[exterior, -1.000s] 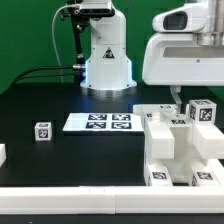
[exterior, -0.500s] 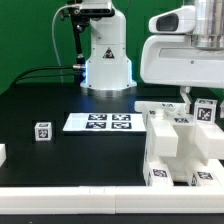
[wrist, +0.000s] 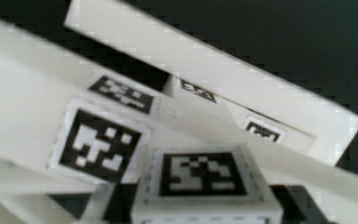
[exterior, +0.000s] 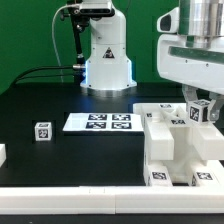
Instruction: Assemble chair
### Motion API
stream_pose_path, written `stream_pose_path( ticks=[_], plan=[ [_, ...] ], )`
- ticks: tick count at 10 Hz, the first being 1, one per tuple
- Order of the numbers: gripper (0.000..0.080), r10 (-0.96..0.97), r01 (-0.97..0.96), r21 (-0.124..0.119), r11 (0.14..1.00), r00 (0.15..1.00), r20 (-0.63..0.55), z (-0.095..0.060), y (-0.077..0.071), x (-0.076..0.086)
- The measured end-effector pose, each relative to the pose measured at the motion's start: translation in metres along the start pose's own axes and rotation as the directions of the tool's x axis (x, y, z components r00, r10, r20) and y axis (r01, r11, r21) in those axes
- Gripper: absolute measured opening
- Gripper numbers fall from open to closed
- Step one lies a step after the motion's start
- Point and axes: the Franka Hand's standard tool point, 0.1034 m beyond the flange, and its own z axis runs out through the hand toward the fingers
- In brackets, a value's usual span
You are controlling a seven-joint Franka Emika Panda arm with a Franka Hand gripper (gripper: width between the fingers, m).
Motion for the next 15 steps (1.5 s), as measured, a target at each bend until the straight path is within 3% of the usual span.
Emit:
stream_pose_path(
  ticks=[4, 7, 12, 14, 15],
  plan=[
    [0.0265, 0.262, -0.262, -0.002, 0.965, 0.965, 0.015, 0.0001, 0.0001, -0.0005],
    [0.0265, 0.586, -0.586, 0.009, 0.810, 0.810, 0.035, 0.0003, 0.0012, -0.0002],
    [0.0265, 0.604, -0.604, 0.009, 0.797, 0.796, 0.046, 0.0011, 0.0012, -0.0012],
    [0.0555, 0.597, -0.598, 0.008, 0.801, 0.801, 0.045, 0.0018, 0.0015, -0.0016],
    [0.0555, 0.595, -0.596, 0.008, 0.803, 0.802, 0.045, 0.0020, 0.0016, -0.0016]
  ],
)
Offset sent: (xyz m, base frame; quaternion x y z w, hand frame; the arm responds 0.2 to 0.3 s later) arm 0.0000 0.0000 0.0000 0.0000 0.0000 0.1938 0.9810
